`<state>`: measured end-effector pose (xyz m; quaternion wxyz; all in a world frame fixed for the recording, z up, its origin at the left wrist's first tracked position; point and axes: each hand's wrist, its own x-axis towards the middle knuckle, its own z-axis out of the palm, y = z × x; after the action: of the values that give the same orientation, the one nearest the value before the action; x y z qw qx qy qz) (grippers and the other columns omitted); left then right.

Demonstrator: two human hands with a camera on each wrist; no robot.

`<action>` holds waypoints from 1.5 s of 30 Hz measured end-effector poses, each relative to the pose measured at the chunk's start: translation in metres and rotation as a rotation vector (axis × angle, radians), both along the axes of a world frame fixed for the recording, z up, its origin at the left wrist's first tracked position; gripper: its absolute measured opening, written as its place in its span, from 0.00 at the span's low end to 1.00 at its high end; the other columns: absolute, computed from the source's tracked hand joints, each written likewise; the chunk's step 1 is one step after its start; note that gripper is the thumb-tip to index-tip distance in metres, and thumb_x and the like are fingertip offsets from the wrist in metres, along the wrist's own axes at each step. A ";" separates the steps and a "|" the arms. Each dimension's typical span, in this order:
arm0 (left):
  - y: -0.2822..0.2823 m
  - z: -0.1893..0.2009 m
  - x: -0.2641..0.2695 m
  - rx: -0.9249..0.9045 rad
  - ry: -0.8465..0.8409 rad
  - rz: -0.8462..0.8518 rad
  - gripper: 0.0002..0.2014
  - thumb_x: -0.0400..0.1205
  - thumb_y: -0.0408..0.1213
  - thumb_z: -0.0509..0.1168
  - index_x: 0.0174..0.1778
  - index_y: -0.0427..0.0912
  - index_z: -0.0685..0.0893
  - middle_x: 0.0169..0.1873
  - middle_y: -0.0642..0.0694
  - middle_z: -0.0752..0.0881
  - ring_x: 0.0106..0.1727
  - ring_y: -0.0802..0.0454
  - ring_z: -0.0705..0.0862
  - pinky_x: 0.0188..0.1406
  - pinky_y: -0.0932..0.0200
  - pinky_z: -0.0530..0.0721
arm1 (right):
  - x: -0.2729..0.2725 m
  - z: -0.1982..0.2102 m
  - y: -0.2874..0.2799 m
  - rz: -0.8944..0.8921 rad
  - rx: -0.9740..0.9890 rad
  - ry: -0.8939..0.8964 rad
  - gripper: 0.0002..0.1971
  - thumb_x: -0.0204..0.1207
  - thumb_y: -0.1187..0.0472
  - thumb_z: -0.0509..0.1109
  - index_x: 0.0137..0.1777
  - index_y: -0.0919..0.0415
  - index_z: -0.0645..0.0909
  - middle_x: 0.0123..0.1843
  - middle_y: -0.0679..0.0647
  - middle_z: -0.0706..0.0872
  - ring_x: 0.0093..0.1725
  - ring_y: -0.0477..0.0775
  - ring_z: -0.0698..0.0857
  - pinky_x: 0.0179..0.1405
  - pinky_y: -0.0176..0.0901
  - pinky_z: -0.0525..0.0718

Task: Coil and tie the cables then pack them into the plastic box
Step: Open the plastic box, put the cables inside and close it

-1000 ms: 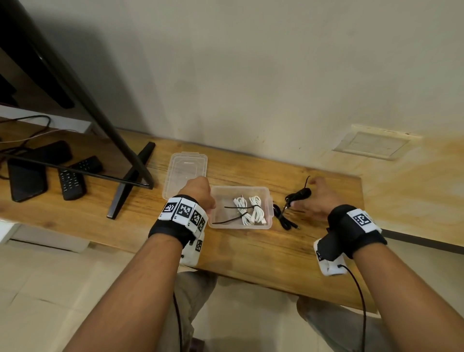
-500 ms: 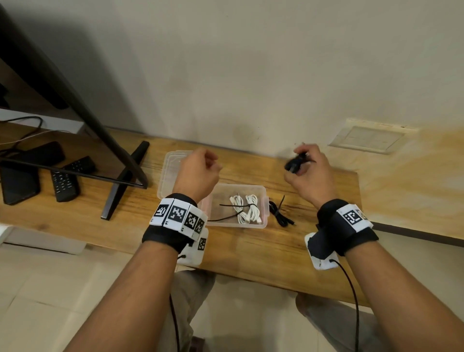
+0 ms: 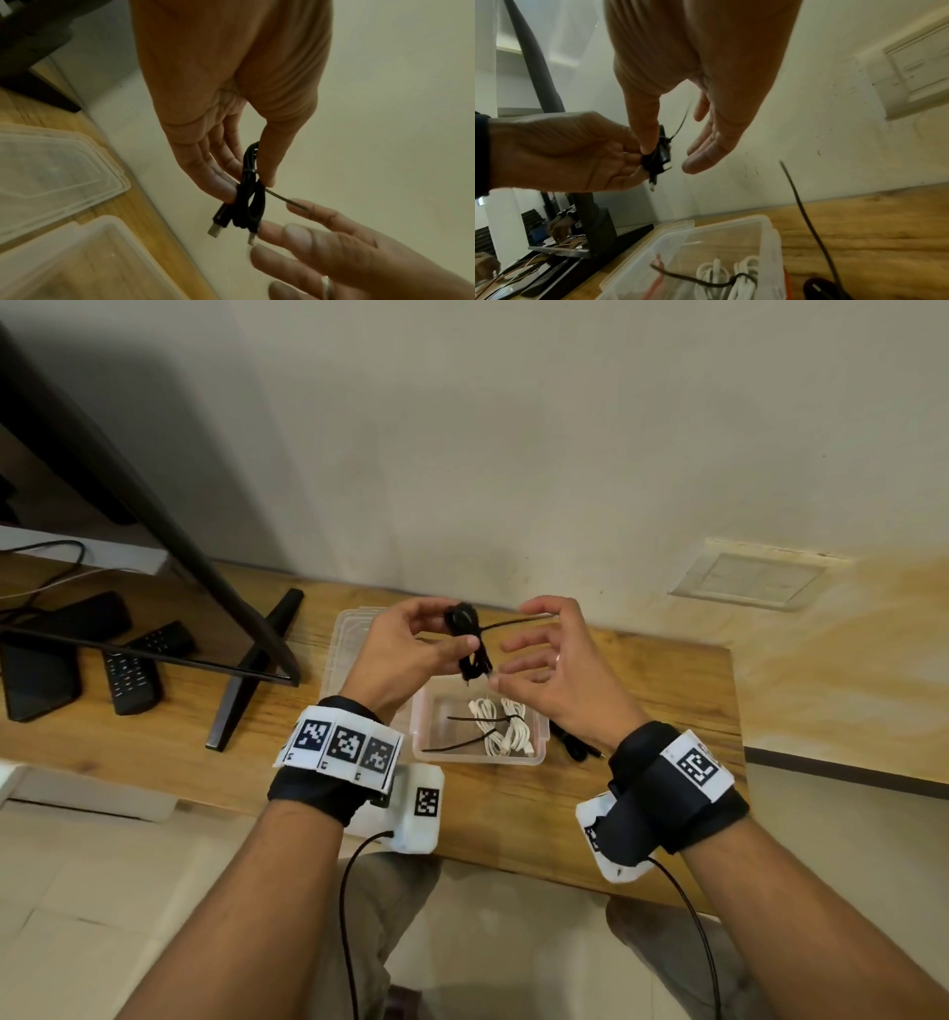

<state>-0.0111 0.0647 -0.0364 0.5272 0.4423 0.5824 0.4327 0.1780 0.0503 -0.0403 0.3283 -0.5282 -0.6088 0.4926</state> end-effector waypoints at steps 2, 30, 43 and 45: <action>-0.001 0.000 -0.005 -0.018 0.125 -0.049 0.20 0.75 0.25 0.76 0.64 0.36 0.84 0.51 0.43 0.87 0.43 0.52 0.90 0.39 0.59 0.92 | 0.010 0.000 0.005 -0.091 0.037 -0.069 0.31 0.73 0.59 0.81 0.70 0.49 0.68 0.57 0.48 0.85 0.50 0.44 0.89 0.48 0.37 0.89; -0.004 -0.040 0.029 -0.296 1.037 -0.372 0.12 0.82 0.29 0.67 0.61 0.32 0.79 0.61 0.33 0.81 0.61 0.36 0.84 0.54 0.49 0.83 | 0.043 -0.055 0.015 0.096 -0.421 -0.928 0.11 0.73 0.56 0.80 0.45 0.57 0.80 0.51 0.57 0.89 0.50 0.57 0.87 0.37 0.42 0.79; 0.006 -0.029 0.019 -0.169 1.011 -0.209 0.09 0.82 0.28 0.68 0.58 0.35 0.84 0.54 0.38 0.86 0.53 0.41 0.86 0.47 0.54 0.82 | 0.053 -0.033 0.020 -0.213 -0.153 -0.774 0.08 0.71 0.55 0.76 0.41 0.58 0.82 0.38 0.54 0.87 0.39 0.57 0.86 0.35 0.46 0.82; 0.010 -0.025 0.018 -0.130 0.790 -0.135 0.11 0.82 0.34 0.71 0.59 0.37 0.85 0.50 0.40 0.89 0.50 0.45 0.90 0.52 0.51 0.88 | 0.042 -0.018 0.015 -0.279 -0.094 -0.473 0.05 0.72 0.59 0.79 0.43 0.54 0.84 0.38 0.48 0.88 0.40 0.49 0.86 0.42 0.44 0.86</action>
<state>0.0064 0.0751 -0.0613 0.3171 0.5776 0.7358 0.1561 0.2201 0.0649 -0.0579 0.2168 -0.7220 -0.5663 0.3332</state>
